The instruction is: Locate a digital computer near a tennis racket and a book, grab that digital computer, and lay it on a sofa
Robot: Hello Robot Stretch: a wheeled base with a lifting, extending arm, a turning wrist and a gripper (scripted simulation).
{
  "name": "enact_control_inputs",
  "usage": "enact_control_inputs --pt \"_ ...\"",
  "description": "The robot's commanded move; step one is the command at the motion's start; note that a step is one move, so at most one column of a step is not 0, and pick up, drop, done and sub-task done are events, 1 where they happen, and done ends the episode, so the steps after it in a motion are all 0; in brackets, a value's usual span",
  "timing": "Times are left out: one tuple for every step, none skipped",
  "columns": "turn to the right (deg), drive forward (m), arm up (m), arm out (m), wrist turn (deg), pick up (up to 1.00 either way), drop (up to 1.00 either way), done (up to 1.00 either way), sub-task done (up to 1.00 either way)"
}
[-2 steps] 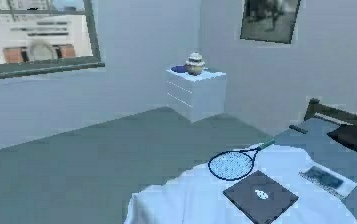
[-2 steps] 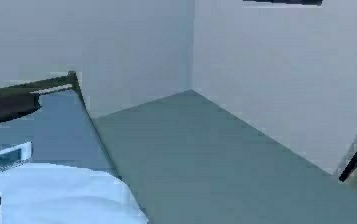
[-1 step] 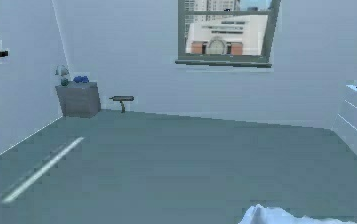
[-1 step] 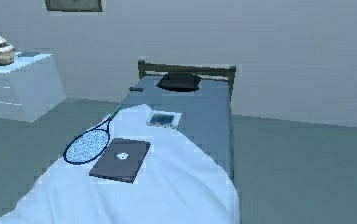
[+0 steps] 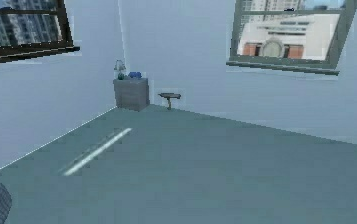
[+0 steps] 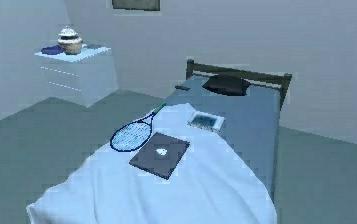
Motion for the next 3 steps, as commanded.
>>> enact_control_inputs --pt "0.0 0.0 0.5 0.0 0.0 0.0 0.0 0.0 0.0" --pt "0.0 0.0 0.14 0.0 0.0 0.0 0.0 0.0 0.0" --pt "0.0 0.0 0.0 0.44 0.0 0.0 0.0 0.0 0.0"
